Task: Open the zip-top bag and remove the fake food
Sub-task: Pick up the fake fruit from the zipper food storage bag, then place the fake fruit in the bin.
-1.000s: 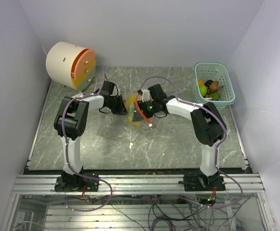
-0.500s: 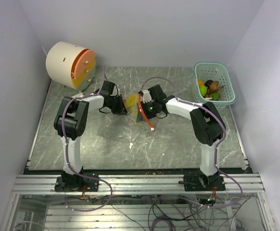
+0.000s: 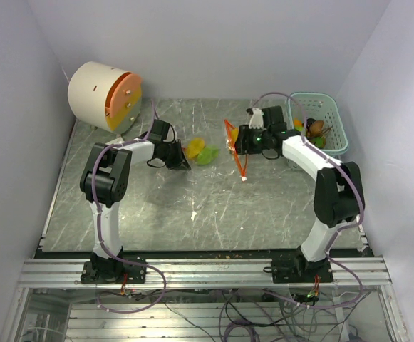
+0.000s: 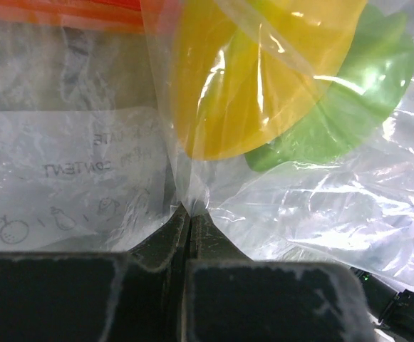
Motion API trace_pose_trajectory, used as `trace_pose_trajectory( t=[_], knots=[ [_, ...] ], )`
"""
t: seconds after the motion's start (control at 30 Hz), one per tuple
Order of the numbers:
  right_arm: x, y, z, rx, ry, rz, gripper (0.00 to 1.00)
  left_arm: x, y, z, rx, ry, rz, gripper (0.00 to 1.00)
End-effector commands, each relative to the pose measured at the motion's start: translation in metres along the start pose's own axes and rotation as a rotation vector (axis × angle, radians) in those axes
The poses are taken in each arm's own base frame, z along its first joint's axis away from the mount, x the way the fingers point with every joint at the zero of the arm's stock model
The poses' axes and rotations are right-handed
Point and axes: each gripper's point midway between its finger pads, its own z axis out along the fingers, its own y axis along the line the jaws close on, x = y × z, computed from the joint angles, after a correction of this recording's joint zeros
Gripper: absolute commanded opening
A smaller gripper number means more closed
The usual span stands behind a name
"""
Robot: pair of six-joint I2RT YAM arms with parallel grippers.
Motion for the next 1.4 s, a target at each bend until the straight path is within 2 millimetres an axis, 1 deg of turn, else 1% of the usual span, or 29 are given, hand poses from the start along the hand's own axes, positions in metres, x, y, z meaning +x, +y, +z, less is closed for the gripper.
trace_pose_trajectory(
  t=[0.0, 0.1, 0.17, 0.23, 0.4, 0.5, 0.57, 0.67, 0.7, 0.77, 0.83, 0.87, 0.93, 1.0, 1.07, 1.13, 1.2, 1.27, 1.3, 1.37],
  knots=[
    [-0.021, -0.026, -0.047, 0.101, -0.086, 0.041, 0.15, -0.008, 0.001, 0.000, -0.001, -0.020, -0.006, 0.07],
    [-0.046, -0.046, -0.079, 0.190, -0.184, 0.058, 0.14, -0.011, 0.001, 0.000, -0.002, -0.018, 0.000, 0.07],
    [-0.063, -0.056, -0.098, 0.230, -0.241, 0.074, 0.15, -0.011, 0.000, 0.001, -0.001, -0.015, 0.000, 0.07],
    [-0.079, -0.072, -0.115, 0.263, -0.282, 0.104, 0.15, -0.013, 0.000, 0.002, 0.000, -0.014, 0.001, 0.07],
    [-0.102, -0.119, -0.150, 0.360, -0.370, 0.258, 0.15, -0.020, -0.006, 0.001, 0.011, -0.031, 0.000, 0.07],
    [-0.100, -0.152, -0.167, 0.438, -0.396, 0.361, 0.16, -0.025, -0.009, -0.004, 0.006, -0.040, 0.012, 0.07],
    [-0.094, -0.170, -0.172, 0.485, -0.386, 0.405, 0.17, -0.028, -0.011, -0.007, -0.005, -0.045, 0.024, 0.07],
    [-0.085, -0.185, -0.177, 0.534, -0.386, 0.428, 0.21, -0.031, -0.012, -0.010, -0.015, -0.048, 0.034, 0.07],
    [-0.083, -0.188, -0.178, 0.551, -0.386, 0.431, 0.24, -0.031, -0.012, -0.011, -0.015, -0.051, 0.037, 0.07],
    [-0.080, -0.193, -0.183, 0.594, -0.386, 0.428, 0.42, -0.032, -0.013, -0.011, -0.012, -0.053, 0.035, 0.07],
    [-0.080, -0.195, -0.189, 0.622, -0.394, 0.411, 0.60, -0.032, -0.015, -0.010, 0.000, -0.056, 0.030, 0.07],
    [-0.081, -0.195, -0.194, 0.636, -0.404, 0.401, 0.67, -0.032, -0.015, -0.009, 0.006, -0.057, 0.027, 0.07],
    [-0.085, -0.190, -0.199, 0.640, -0.416, 0.376, 0.76, -0.033, -0.017, -0.008, 0.018, -0.060, 0.023, 0.07],
    [-0.086, -0.188, -0.201, 0.643, -0.421, 0.365, 0.81, -0.034, -0.018, -0.008, 0.023, -0.062, 0.021, 0.07],
    [-0.086, -0.185, -0.202, 0.646, -0.423, 0.362, 0.80, -0.035, -0.019, -0.008, 0.024, -0.060, 0.022, 0.07],
    [-0.091, -0.175, -0.201, 0.628, -0.436, 0.331, 0.74, -0.035, -0.019, -0.008, 0.023, -0.060, 0.026, 0.07],
    [-0.098, -0.149, -0.186, 0.556, -0.426, 0.270, 0.70, -0.035, -0.018, -0.008, 0.018, -0.057, 0.026, 0.07],
    [-0.106, -0.119, -0.165, 0.502, -0.391, 0.194, 0.67, -0.034, -0.017, -0.007, 0.015, -0.056, 0.024, 0.07],
    [-0.108, -0.103, -0.154, 0.485, -0.365, 0.154, 0.66, -0.033, -0.016, -0.007, 0.014, -0.054, 0.023, 0.07],
    [-0.104, -0.083, -0.130, 0.453, -0.311, 0.116, 0.61, -0.032, -0.016, -0.007, 0.015, -0.054, 0.020, 0.07]
  ],
)
